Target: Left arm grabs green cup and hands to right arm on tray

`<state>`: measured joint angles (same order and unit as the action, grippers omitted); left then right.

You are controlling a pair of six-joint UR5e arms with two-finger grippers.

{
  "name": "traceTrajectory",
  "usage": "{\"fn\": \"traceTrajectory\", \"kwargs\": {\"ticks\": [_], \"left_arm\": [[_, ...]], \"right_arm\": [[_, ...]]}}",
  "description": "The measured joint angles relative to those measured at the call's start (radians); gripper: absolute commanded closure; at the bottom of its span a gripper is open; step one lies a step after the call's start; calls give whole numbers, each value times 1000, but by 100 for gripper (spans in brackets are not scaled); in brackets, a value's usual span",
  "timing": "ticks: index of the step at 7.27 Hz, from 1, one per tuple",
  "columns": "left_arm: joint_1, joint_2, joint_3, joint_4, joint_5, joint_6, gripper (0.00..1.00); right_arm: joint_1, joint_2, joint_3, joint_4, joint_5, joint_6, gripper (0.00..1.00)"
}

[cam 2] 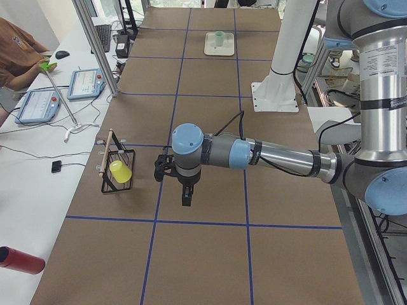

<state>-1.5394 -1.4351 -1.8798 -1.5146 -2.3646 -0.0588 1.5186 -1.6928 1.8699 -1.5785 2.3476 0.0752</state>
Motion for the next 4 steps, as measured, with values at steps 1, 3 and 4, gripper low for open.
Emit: {"fn": "traceTrajectory", "kwargs": {"ticks": [1, 3, 4], "left_arm": [[0, 3, 1, 0, 5, 0, 0], [-1, 9, 2, 1, 5, -1, 0], [-1, 11, 1, 1, 5, -1, 0]], "right_arm": [[0, 0, 0, 0, 0, 0, 0], [0, 0, 2, 0, -1, 0, 0], [0, 0, 3, 0, -1, 0, 0]]}}
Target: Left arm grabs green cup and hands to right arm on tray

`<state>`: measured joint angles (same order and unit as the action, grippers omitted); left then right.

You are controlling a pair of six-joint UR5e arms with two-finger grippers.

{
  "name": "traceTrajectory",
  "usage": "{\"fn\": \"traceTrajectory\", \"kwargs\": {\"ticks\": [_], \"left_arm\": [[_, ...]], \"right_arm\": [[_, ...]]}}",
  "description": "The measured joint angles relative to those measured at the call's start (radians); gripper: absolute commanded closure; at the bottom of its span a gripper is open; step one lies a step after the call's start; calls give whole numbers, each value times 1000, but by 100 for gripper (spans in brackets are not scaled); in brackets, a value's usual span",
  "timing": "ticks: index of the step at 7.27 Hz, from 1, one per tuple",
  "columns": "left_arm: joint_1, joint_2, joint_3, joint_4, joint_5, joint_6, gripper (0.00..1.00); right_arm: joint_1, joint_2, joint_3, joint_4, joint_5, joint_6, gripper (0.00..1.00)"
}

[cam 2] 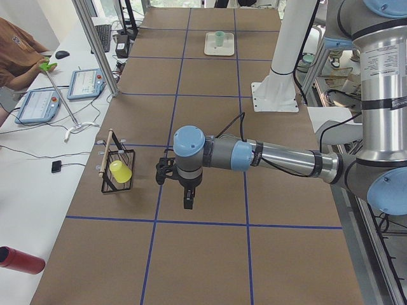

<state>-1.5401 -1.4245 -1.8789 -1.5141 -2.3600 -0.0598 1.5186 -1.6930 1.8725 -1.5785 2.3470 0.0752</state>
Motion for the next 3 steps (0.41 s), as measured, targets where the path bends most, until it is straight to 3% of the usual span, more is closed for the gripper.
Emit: {"fn": "traceTrajectory", "kwargs": {"ticks": [3], "left_arm": [[0, 0, -2, 0, -2, 0, 0]], "right_arm": [[0, 0, 0, 0, 4, 0, 0]]}}
